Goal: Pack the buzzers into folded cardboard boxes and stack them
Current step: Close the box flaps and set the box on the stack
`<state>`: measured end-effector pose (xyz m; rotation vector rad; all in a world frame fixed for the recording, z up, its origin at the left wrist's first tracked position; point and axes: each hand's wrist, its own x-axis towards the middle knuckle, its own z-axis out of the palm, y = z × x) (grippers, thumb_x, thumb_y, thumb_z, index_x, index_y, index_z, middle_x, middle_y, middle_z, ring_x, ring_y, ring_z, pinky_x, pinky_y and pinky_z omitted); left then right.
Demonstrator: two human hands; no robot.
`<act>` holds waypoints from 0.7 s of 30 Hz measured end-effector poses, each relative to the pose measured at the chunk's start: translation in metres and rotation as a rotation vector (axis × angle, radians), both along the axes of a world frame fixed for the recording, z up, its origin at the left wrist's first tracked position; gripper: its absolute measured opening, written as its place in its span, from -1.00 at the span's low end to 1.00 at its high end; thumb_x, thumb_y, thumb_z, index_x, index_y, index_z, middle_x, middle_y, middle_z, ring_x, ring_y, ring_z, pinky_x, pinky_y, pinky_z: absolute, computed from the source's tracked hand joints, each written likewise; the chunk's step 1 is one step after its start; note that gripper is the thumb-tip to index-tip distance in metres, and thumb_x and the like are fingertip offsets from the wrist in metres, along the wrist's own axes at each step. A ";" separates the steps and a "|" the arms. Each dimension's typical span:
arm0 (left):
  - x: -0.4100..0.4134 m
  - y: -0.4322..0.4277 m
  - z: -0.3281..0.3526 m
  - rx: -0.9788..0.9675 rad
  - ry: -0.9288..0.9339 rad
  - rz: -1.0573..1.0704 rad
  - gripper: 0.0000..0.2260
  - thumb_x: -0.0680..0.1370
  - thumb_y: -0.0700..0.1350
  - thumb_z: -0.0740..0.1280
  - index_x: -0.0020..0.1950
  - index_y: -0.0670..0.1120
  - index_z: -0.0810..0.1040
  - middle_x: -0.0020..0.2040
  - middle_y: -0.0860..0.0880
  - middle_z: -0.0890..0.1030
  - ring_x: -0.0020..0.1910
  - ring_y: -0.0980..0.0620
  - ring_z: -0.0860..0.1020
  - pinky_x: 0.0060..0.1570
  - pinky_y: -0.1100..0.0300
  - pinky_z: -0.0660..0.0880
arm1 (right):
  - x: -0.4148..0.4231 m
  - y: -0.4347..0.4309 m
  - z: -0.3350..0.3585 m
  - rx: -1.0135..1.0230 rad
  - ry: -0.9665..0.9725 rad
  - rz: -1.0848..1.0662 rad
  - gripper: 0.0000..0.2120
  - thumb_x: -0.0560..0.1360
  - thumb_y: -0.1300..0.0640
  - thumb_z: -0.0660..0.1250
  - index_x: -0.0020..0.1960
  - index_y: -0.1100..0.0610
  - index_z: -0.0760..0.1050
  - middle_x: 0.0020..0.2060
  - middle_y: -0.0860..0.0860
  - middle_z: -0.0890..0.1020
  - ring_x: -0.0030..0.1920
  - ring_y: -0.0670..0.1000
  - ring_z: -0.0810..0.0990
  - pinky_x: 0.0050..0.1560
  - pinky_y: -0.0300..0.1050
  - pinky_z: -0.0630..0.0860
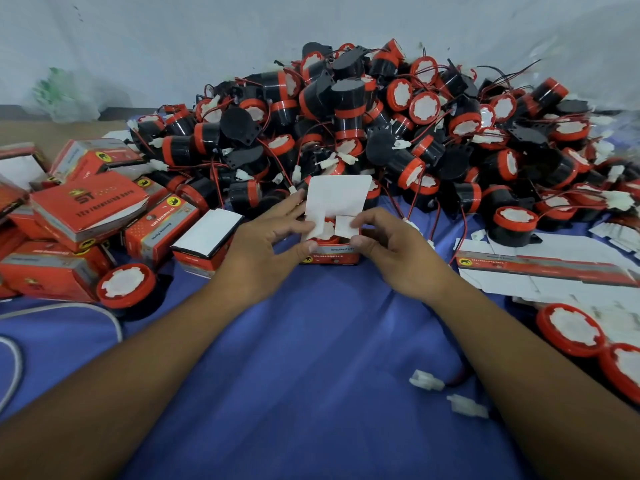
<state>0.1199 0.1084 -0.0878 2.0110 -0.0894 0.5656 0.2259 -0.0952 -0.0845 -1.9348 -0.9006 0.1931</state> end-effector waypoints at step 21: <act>-0.001 0.006 0.004 0.258 0.104 -0.107 -0.59 0.54 0.04 0.36 0.38 0.02 0.52 0.42 0.07 0.45 0.43 0.20 0.36 0.42 0.18 0.34 | -0.003 -0.004 0.007 0.062 -0.007 0.118 -0.71 0.57 0.28 0.38 0.21 -0.01 0.62 0.31 -0.08 0.54 0.30 -0.19 0.51 0.24 -0.16 0.54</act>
